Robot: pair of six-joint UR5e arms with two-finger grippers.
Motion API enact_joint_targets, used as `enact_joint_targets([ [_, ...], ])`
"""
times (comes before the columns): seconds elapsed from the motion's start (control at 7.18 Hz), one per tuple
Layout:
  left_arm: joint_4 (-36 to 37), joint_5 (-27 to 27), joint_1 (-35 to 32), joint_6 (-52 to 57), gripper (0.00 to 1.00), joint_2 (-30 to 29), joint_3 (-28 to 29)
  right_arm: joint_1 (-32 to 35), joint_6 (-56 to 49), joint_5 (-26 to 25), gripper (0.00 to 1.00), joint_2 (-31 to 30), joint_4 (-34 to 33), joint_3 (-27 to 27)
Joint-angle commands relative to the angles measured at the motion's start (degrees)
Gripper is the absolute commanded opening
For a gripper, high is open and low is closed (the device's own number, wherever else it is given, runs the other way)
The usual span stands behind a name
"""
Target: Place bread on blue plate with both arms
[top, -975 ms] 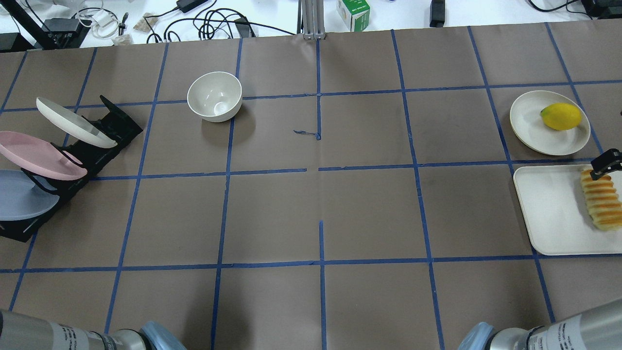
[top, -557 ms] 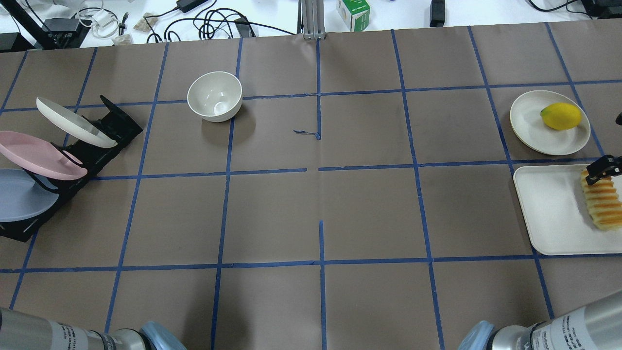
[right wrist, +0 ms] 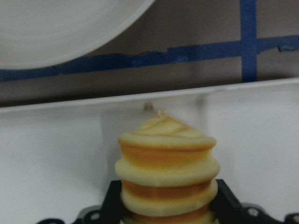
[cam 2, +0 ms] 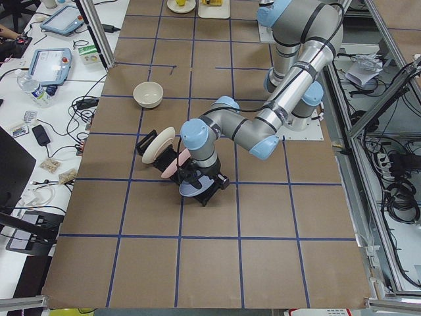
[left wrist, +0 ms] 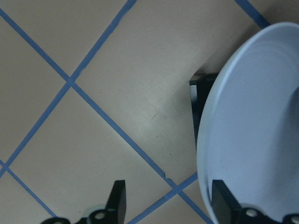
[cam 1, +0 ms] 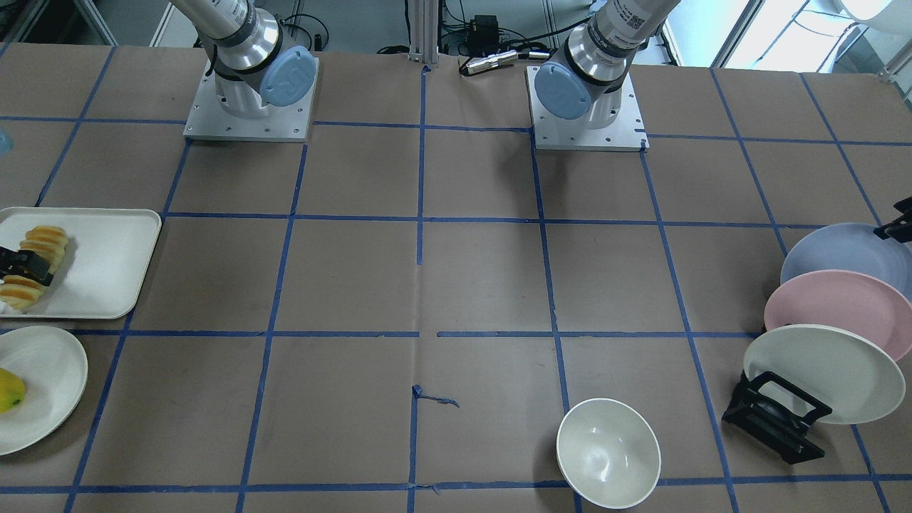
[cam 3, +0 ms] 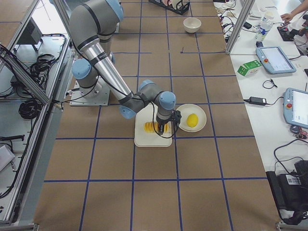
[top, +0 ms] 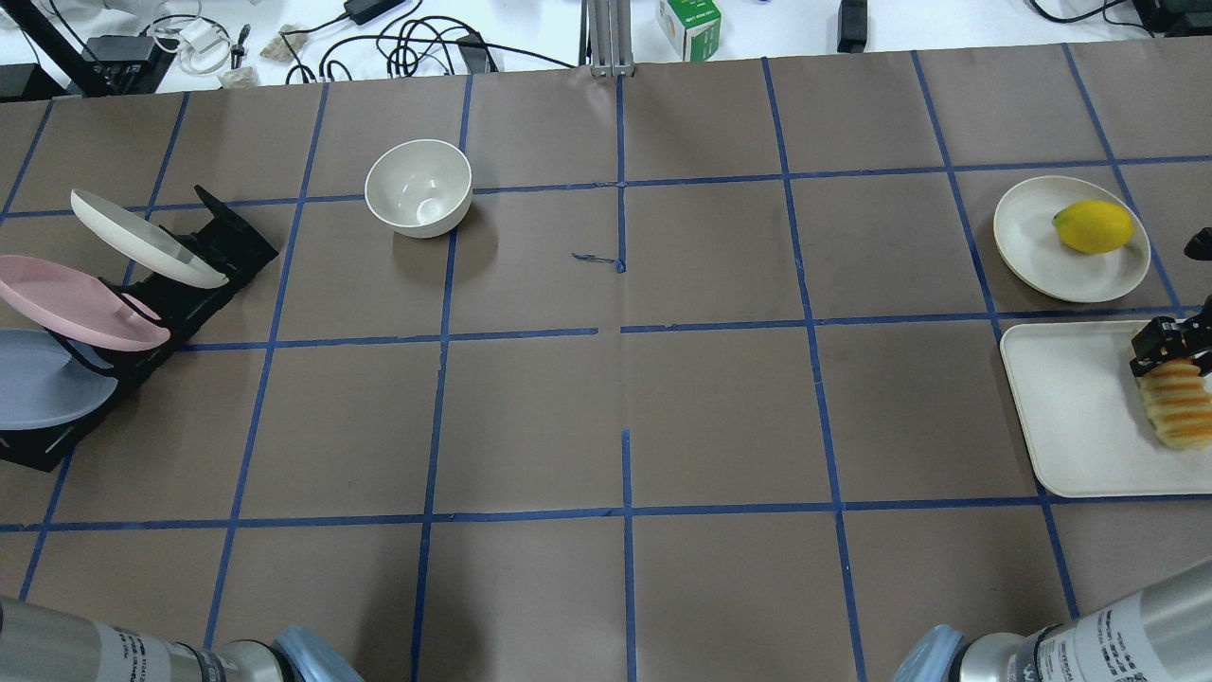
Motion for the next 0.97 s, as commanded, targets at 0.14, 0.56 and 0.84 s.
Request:
enact_joint_targets([
  [0.14,2.0,-0.6,0.0,0.2,0.22,-0.9,0.0,0.0,2.3,-0.5,0.00,-1.5,5.6,-1.3],
  [0.56,1.4,-0.7,0.0,0.0,0.00,0.0,0.3,2.6,5.9,0.4,0.00,-9.0,16.3,-4.8],
  [0.84,0.9,-0.4,0.0,0.5,0.00,0.8,0.9,8.4,12.0,0.0,0.00,-13.3,26.7,-9.6],
])
